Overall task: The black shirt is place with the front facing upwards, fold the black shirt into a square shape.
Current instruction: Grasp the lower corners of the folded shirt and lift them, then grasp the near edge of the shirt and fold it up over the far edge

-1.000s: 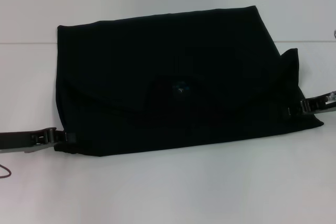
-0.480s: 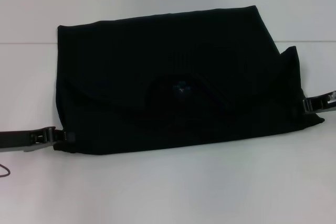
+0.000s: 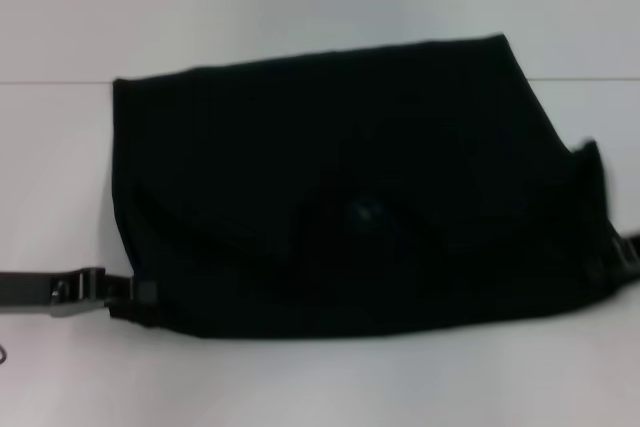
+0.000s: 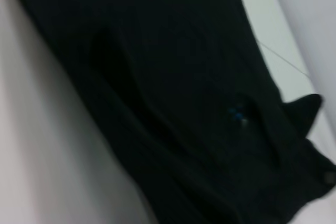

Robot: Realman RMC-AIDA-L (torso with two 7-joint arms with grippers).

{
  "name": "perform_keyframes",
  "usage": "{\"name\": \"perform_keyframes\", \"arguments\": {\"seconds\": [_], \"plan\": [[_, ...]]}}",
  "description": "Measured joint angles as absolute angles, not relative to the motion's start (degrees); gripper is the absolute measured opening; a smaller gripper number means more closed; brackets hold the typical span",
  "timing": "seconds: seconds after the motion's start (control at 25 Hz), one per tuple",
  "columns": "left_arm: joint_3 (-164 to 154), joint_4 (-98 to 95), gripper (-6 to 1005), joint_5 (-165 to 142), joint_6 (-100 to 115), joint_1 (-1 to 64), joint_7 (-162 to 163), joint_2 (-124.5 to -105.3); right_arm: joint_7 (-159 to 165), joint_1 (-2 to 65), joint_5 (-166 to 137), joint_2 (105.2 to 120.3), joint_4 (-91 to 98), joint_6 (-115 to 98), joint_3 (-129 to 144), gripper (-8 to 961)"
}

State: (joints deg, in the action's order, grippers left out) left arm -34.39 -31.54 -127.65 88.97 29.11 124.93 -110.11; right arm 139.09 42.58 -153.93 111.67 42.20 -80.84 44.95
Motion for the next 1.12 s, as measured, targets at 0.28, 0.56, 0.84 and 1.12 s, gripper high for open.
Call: {"name": "perform_keyframes", "arguments": {"seconds": [0.28, 0.56, 0.84, 1.12], "plan": [[-34.25, -31.55, 115, -133.72, 103.40, 28.25, 124.83, -108.86, 135.14, 36.05, -156.47, 111.60, 46.88, -95.45, 44.65, 60], [-36.04, -31.26, 120, -142.79, 113.03, 28.84, 119.35, -108.86, 126.38, 30.91, -156.47, 111.28, 45.32, -101.60, 44.84, 61], [-40.72, -30.99, 125, -145.12, 114.71, 30.05, 118.34, -110.24, 123.49, 29.96, -156.54, 110.89, 43.81, -103.02, 44.00, 61], [-33.28, -30.89, 130, -142.56, 114.73, 31.15, 118.15, -109.99, 122.34, 31.97, -154.38, 109.78, 43.58, -105.93, 33.88, 60]]}}
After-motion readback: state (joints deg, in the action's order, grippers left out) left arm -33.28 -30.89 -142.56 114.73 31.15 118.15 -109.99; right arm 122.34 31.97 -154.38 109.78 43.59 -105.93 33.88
